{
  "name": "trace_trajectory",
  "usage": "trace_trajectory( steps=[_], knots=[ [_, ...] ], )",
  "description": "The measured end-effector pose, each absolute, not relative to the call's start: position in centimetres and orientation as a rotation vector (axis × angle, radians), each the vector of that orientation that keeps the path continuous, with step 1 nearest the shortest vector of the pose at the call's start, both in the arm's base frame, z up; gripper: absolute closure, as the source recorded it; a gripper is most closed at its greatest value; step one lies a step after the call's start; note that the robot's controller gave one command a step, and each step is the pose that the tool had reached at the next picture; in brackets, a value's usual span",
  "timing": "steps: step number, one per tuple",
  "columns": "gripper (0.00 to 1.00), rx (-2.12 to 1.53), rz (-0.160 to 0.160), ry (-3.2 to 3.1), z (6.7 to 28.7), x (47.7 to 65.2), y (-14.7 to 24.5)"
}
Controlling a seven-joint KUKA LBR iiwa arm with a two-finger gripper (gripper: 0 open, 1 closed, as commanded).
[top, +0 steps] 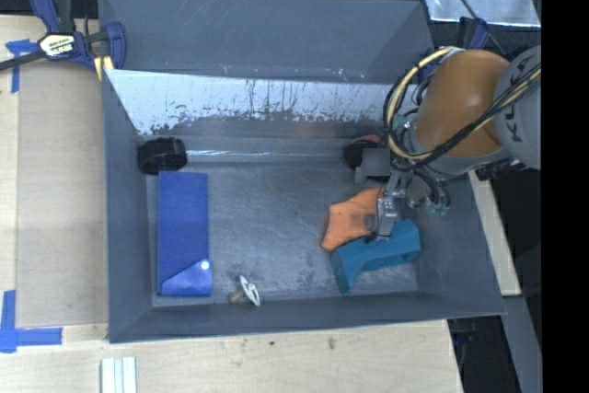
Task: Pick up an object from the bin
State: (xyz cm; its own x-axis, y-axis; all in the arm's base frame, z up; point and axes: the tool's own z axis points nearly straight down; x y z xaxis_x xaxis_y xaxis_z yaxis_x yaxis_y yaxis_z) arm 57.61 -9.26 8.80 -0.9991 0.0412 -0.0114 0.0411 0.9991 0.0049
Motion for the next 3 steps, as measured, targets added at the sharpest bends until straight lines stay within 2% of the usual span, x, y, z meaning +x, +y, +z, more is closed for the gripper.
trace_trajectory(
  steps=[1, 2, 3],
  knots=[
    [0.00, 0.151, 0.019, 3.136, 8.0, 57.9, -10.2],
    [1.00, -0.458, -0.017, 3.067, 8.1, 52.8, -10.1],
    [1.00, -0.458, -0.017, 3.067, 8.1, 52.8, -10.1]
  ],
)
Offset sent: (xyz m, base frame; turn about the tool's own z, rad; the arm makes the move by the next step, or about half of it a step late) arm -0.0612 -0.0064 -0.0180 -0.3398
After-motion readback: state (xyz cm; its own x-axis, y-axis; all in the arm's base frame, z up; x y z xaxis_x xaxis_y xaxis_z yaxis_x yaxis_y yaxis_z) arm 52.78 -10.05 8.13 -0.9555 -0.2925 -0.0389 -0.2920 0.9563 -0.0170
